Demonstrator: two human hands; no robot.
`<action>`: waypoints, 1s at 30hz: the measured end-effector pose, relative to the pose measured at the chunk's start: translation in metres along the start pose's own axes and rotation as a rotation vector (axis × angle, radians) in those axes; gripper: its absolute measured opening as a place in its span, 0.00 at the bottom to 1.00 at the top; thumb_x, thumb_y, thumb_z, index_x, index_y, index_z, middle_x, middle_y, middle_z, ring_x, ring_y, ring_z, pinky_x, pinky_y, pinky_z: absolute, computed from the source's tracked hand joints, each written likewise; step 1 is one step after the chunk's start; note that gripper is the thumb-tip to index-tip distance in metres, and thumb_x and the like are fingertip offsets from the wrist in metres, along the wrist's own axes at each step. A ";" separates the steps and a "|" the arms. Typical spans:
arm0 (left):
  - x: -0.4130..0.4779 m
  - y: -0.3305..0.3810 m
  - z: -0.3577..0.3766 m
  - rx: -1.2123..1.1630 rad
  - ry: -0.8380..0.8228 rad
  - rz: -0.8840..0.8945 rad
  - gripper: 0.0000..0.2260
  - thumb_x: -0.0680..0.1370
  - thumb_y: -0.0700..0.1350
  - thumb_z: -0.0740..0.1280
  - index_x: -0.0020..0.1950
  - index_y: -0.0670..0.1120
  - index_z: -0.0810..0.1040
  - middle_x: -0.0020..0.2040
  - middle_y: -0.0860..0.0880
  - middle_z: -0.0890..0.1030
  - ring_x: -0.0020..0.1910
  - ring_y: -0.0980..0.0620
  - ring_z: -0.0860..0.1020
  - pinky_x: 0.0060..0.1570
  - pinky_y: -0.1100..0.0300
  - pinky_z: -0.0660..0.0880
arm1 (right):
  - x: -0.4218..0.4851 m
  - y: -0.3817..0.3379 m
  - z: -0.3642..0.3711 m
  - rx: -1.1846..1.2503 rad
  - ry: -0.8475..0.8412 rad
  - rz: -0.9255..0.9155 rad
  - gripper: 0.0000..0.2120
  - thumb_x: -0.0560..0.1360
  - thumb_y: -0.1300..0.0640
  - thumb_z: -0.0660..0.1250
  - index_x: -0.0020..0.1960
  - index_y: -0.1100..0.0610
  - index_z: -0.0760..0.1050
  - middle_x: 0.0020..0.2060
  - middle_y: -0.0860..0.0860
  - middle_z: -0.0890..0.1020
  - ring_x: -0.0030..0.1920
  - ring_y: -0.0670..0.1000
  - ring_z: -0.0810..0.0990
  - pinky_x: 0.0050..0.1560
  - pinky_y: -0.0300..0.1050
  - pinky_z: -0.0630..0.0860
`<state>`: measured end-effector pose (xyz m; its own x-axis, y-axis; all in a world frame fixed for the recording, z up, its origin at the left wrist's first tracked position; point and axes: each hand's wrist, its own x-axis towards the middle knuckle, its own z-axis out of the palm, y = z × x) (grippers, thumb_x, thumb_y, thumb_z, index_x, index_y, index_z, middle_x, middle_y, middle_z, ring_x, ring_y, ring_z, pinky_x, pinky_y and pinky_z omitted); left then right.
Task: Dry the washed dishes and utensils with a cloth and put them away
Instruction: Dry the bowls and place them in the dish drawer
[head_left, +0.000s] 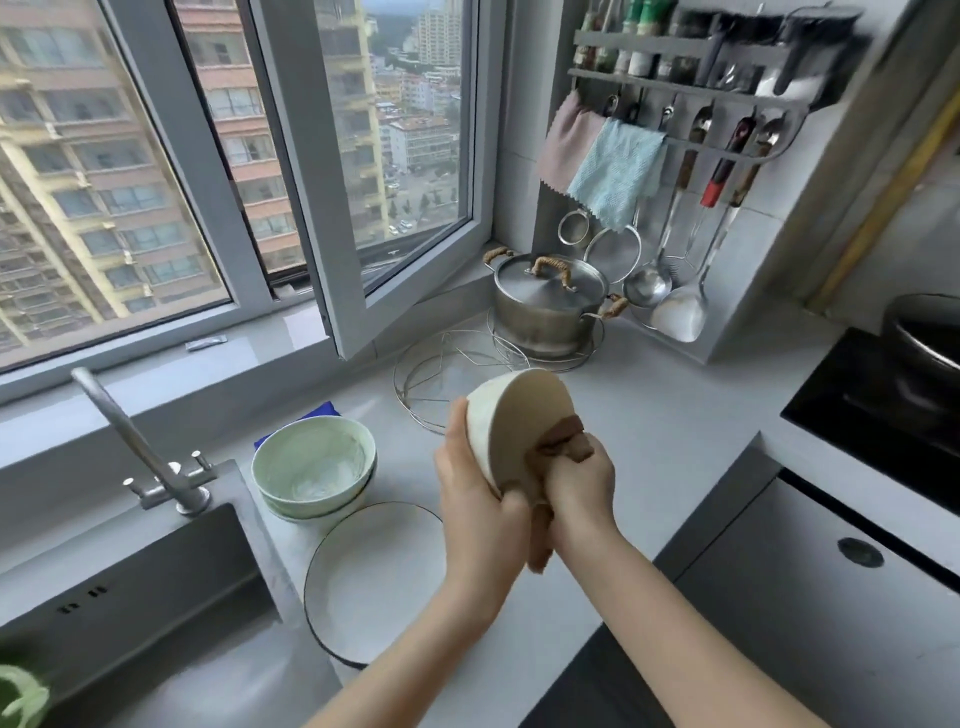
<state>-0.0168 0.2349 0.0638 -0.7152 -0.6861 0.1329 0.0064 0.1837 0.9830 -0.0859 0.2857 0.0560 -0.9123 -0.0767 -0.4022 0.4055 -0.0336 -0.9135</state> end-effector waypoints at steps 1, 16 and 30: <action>0.003 -0.002 0.001 0.019 -0.071 0.002 0.38 0.62 0.36 0.57 0.73 0.54 0.58 0.63 0.50 0.69 0.57 0.54 0.70 0.49 0.77 0.67 | 0.000 -0.001 -0.014 -0.039 0.020 -0.032 0.06 0.66 0.66 0.62 0.42 0.58 0.71 0.36 0.59 0.79 0.33 0.59 0.77 0.30 0.51 0.76; -0.140 0.051 0.214 -0.057 -0.931 -0.309 0.11 0.69 0.58 0.65 0.49 0.59 0.80 0.51 0.49 0.83 0.47 0.51 0.81 0.38 0.57 0.78 | -0.049 -0.023 -0.373 -0.781 0.325 -0.381 0.17 0.73 0.52 0.71 0.57 0.55 0.70 0.44 0.52 0.80 0.46 0.57 0.80 0.44 0.49 0.75; -0.314 0.082 0.405 0.248 -1.111 -0.326 0.25 0.72 0.67 0.61 0.55 0.49 0.81 0.54 0.48 0.82 0.53 0.48 0.80 0.56 0.50 0.76 | -0.129 0.000 -0.593 -0.465 -0.323 -0.034 0.09 0.82 0.59 0.57 0.56 0.51 0.74 0.44 0.45 0.78 0.41 0.34 0.78 0.42 0.29 0.72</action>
<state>-0.0752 0.7506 0.0512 -0.8740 0.2396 -0.4228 -0.3367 0.3287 0.8824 -0.0015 0.8866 0.0713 -0.8308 -0.3869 -0.4000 0.2422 0.3957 -0.8858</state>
